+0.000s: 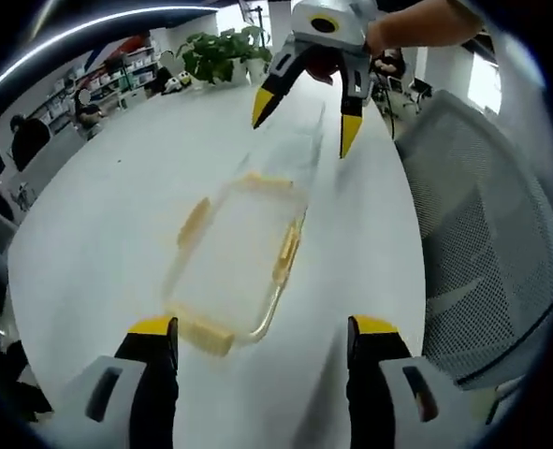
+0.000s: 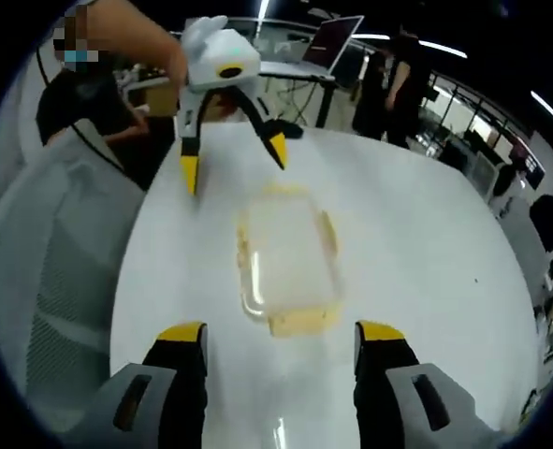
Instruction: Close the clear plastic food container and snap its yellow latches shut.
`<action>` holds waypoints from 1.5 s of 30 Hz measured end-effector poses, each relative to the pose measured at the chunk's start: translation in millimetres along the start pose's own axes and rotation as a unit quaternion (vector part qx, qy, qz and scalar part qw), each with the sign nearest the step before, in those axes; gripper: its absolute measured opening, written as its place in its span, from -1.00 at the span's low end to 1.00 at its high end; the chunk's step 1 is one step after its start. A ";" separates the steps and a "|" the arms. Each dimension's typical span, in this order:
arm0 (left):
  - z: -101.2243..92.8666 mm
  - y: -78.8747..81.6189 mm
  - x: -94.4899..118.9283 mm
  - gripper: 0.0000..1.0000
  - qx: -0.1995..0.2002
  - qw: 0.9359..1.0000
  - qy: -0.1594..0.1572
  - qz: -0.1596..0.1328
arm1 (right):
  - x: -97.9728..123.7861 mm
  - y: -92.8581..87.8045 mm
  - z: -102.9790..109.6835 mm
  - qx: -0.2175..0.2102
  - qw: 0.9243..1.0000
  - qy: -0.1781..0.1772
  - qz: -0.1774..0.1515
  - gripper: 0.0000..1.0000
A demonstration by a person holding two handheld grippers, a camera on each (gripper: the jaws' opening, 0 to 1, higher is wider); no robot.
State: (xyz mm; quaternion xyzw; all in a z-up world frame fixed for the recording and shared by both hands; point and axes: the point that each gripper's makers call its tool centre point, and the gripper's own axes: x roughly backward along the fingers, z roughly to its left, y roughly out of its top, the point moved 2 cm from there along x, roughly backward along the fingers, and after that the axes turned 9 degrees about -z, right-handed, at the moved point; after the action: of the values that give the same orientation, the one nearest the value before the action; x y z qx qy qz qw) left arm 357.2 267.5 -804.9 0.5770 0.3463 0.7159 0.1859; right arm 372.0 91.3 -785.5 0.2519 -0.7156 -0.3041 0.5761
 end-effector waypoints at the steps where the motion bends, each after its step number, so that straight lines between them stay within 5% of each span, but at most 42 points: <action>1: 0.2 0.1 -0.3 0.47 -0.002 1.000 -0.002 0.002 | -1.0 -0.4 -0.6 0.000 1.000 0.001 0.002 0.25; 19: 29.1 -2.5 -3.2 0.44 -0.036 0.999 -0.010 0.028 | -18.5 -3.3 -8.6 0.015 0.999 0.029 0.037 0.24; 45: 43.0 -14.3 -15.1 0.28 -0.103 0.990 -0.046 0.088 | -42.8 -11.3 -9.1 0.054 0.991 0.070 0.097 0.19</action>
State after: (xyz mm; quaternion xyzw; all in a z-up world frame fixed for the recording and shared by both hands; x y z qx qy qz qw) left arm 400.4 279.4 -821.5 0.6150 0.2100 0.7342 0.1966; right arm 390.0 112.6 -821.0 0.2331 -0.7097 -0.1890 0.6373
